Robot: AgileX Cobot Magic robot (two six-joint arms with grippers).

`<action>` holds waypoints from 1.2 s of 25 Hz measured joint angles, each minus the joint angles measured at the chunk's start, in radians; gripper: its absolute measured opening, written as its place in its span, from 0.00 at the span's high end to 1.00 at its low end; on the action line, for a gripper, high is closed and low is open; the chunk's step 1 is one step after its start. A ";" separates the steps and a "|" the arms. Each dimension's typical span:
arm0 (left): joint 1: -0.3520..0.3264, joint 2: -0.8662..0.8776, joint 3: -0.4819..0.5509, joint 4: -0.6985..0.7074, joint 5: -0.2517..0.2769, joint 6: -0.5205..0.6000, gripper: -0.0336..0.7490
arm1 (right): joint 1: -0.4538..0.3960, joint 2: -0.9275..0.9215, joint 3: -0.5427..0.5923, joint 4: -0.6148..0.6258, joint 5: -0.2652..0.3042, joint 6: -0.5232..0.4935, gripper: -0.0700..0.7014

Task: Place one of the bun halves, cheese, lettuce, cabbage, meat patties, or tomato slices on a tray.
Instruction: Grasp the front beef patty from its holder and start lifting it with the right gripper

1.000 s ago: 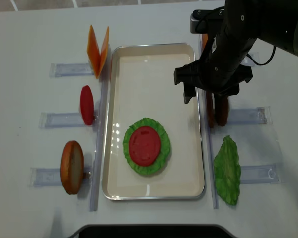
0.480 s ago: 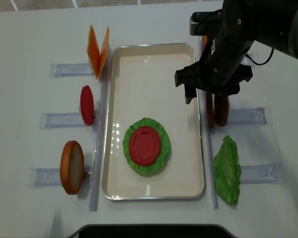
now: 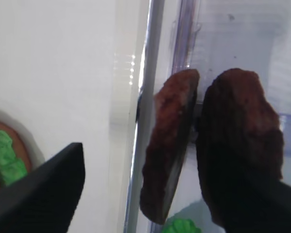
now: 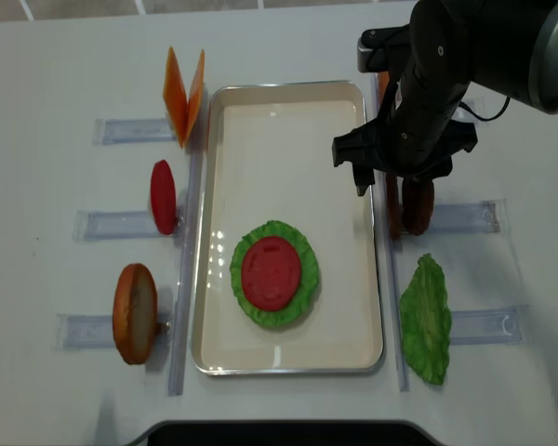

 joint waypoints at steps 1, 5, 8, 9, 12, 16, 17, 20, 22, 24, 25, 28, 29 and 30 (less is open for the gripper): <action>0.000 0.000 0.000 0.000 0.000 0.000 0.96 | 0.000 0.000 0.000 -0.005 0.001 0.001 0.27; 0.000 0.000 0.000 0.000 0.000 0.000 0.96 | 0.000 0.000 0.000 -0.021 0.003 0.005 0.35; 0.000 0.000 0.000 0.000 0.000 0.000 0.96 | 0.000 0.000 0.000 -0.021 0.003 0.007 0.40; 0.000 0.000 0.000 0.000 0.000 0.000 0.96 | 0.000 0.000 0.000 -0.024 0.003 0.009 0.41; 0.000 0.000 0.000 0.000 0.000 0.000 0.96 | 0.000 0.000 0.000 -0.032 0.003 0.009 0.46; 0.000 0.000 0.000 0.000 0.000 0.000 0.96 | 0.000 0.000 0.000 -0.032 0.003 0.009 0.52; 0.000 0.000 0.000 0.000 0.000 0.000 0.96 | 0.000 0.000 0.000 -0.032 0.003 0.009 0.54; 0.000 0.000 0.000 0.000 0.000 0.000 0.96 | 0.000 0.000 0.000 -0.032 0.007 0.010 0.62; 0.000 0.000 0.000 0.000 0.000 0.000 0.96 | 0.000 0.000 0.000 -0.032 0.009 0.010 0.67; 0.000 0.000 0.000 0.000 0.000 0.000 0.96 | 0.000 0.000 0.000 -0.039 0.011 0.010 0.72; 0.000 0.000 0.000 0.000 0.000 0.000 0.96 | 0.000 0.000 0.000 -0.041 0.012 0.010 0.74; 0.000 0.000 0.000 0.000 0.000 0.000 0.96 | 0.000 0.000 0.000 -0.048 0.014 0.010 0.76; 0.000 0.000 0.000 0.000 0.000 0.000 0.96 | 0.000 0.000 0.000 -0.049 0.014 0.010 0.76; 0.000 0.000 0.000 0.000 0.000 0.000 0.96 | 0.000 0.000 0.000 -0.050 0.014 0.009 0.76</action>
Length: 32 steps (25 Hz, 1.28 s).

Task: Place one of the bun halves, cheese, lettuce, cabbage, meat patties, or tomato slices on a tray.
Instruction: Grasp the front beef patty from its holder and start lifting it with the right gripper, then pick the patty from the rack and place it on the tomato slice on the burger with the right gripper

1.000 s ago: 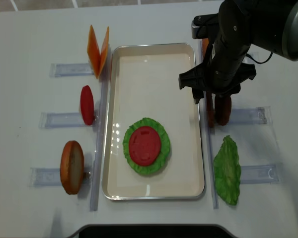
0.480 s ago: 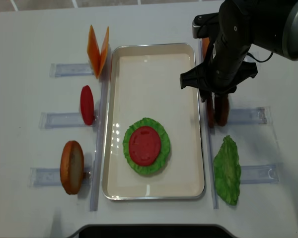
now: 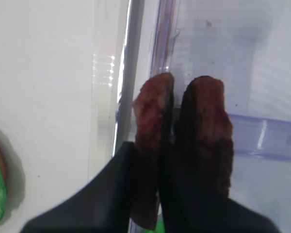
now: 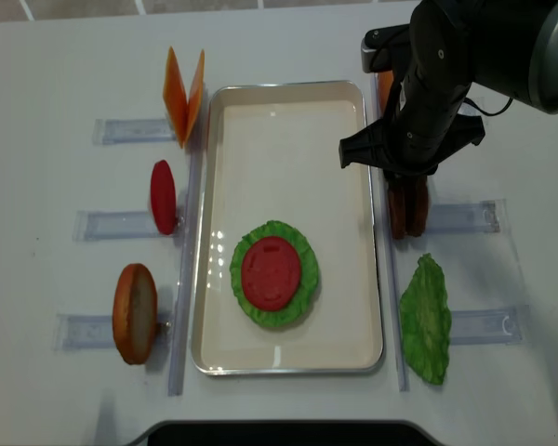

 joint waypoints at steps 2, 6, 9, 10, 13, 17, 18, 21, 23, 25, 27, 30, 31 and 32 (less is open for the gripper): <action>0.000 0.000 0.000 0.000 0.000 0.000 0.96 | 0.000 0.000 0.000 -0.002 0.001 -0.001 0.76; 0.000 0.000 0.000 0.000 0.000 0.000 0.96 | 0.000 0.000 0.000 -0.005 0.003 -0.003 0.77; 0.000 0.000 0.000 0.000 0.000 0.000 0.96 | 0.000 -0.007 0.000 -0.006 0.004 -0.004 0.77; 0.000 0.000 0.000 0.000 0.000 0.000 0.96 | 0.000 -0.011 0.000 -0.006 0.004 -0.004 0.77; 0.000 0.000 0.000 0.000 0.000 0.000 0.96 | 0.000 -0.031 0.000 -0.006 0.005 -0.005 0.77; 0.000 0.000 0.000 0.000 0.000 0.000 0.96 | 0.000 -0.060 0.000 -0.006 0.010 -0.009 0.77; 0.000 0.000 0.000 0.000 0.000 0.000 0.96 | 0.000 -0.069 0.000 -0.006 0.011 -0.009 0.77; 0.000 0.000 0.000 0.000 0.000 0.000 0.96 | 0.000 -0.111 0.000 -0.003 0.012 -0.011 0.77; 0.000 0.000 0.000 0.000 0.000 0.000 0.96 | 0.000 -0.150 0.000 0.009 0.012 -0.011 0.77; 0.000 0.000 0.000 0.000 0.000 0.000 0.96 | 0.000 -0.193 0.000 0.025 0.012 -0.012 0.77; 0.000 0.000 0.000 0.000 0.000 0.000 0.96 | 0.000 -0.226 0.000 0.080 0.012 -0.038 0.77; 0.000 0.000 0.000 0.000 0.000 0.000 0.96 | 0.000 -0.256 0.000 0.213 0.015 -0.125 0.77; 0.000 0.000 0.000 0.000 0.000 0.000 0.96 | 0.000 -0.260 0.000 0.257 0.019 -0.162 0.77; 0.000 0.000 0.000 0.000 0.000 0.000 0.96 | 0.000 -0.262 0.000 0.311 0.025 -0.194 0.77</action>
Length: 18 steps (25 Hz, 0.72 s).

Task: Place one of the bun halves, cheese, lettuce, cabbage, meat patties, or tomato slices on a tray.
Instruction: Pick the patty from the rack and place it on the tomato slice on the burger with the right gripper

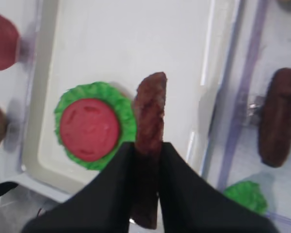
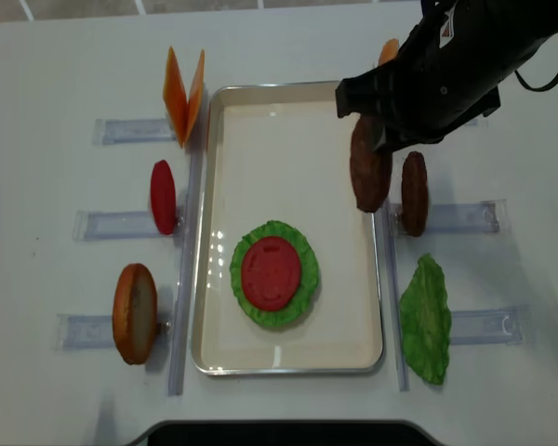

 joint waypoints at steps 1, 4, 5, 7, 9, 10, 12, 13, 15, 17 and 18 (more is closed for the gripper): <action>0.000 0.000 0.000 0.000 0.000 0.000 0.96 | 0.000 0.000 0.000 0.055 0.008 -0.042 0.77; 0.000 0.000 0.000 0.000 0.000 0.000 0.96 | 0.000 0.000 0.000 0.195 0.025 -0.158 0.77; 0.000 0.000 0.000 0.000 0.000 0.000 0.96 | 0.000 0.000 0.000 0.235 0.025 -0.195 0.77; 0.000 0.000 0.000 0.000 0.000 0.000 0.96 | 0.000 0.000 0.000 0.300 0.028 -0.258 0.77; 0.000 0.000 0.000 0.000 0.000 0.000 0.96 | 0.001 0.003 0.005 0.368 0.025 -0.315 0.77; 0.000 0.000 0.000 0.000 0.000 0.000 0.96 | 0.001 0.008 0.014 0.400 0.022 -0.350 0.77; 0.000 0.000 0.000 0.000 0.000 0.000 0.96 | 0.001 0.025 0.029 0.480 0.019 -0.416 0.77; 0.000 0.000 0.000 0.000 0.000 0.000 0.96 | 0.001 0.034 0.036 0.519 0.018 -0.455 0.77; 0.000 0.000 0.000 0.000 0.000 0.000 0.96 | 0.002 0.053 0.048 0.586 0.015 -0.529 0.77; 0.000 0.000 0.000 0.000 0.000 0.000 0.96 | 0.003 0.070 0.055 0.639 0.012 -0.599 0.77; 0.000 0.000 0.000 0.000 0.000 0.000 0.96 | 0.007 0.080 0.056 0.661 0.010 -0.621 0.77</action>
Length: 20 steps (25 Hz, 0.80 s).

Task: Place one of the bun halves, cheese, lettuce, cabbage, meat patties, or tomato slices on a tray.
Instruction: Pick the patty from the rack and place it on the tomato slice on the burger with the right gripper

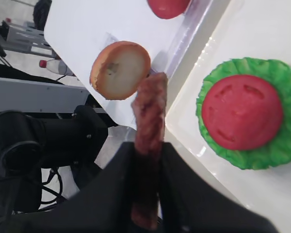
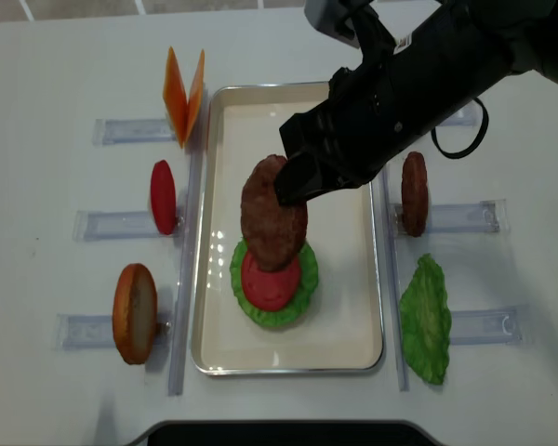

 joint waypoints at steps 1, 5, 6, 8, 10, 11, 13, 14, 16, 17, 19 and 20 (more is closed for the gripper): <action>0.000 0.000 0.000 0.000 0.000 0.000 0.96 | 0.004 0.011 0.003 0.019 -0.005 -0.025 0.77; 0.000 0.000 0.000 0.000 0.000 0.000 0.96 | 0.013 0.058 0.028 0.106 -0.029 -0.122 0.77; 0.000 0.000 0.000 0.000 0.000 0.000 0.96 | 0.013 0.072 0.033 0.120 -0.031 -0.146 0.77; 0.000 0.000 0.000 0.000 0.000 0.000 0.96 | 0.013 0.098 0.038 0.150 -0.037 -0.179 0.77; 0.000 0.000 0.000 0.000 0.000 0.000 0.96 | 0.013 0.122 0.038 0.176 -0.044 -0.208 0.77; 0.000 0.000 0.000 0.000 0.000 0.000 0.96 | 0.013 0.135 0.038 0.189 -0.045 -0.218 0.77; 0.000 0.000 0.000 0.000 0.000 0.000 0.96 | 0.013 0.160 0.038 0.201 -0.045 -0.228 0.77; 0.000 0.000 0.000 0.000 0.000 0.000 0.96 | 0.013 0.173 0.038 0.208 -0.046 -0.238 0.77; 0.000 0.000 0.000 0.000 0.000 0.000 0.96 | 0.013 0.196 0.039 0.220 -0.046 -0.252 0.77; 0.000 0.000 0.000 0.000 0.000 0.000 0.96 | 0.013 0.208 0.039 0.220 -0.046 -0.256 0.77; 0.000 0.000 0.000 0.000 0.000 0.000 0.96 | 0.013 0.229 0.039 0.221 -0.046 -0.262 0.77; 0.000 0.000 0.000 0.000 0.000 0.000 0.96 | 0.013 0.239 0.039 0.221 -0.046 -0.266 0.77</action>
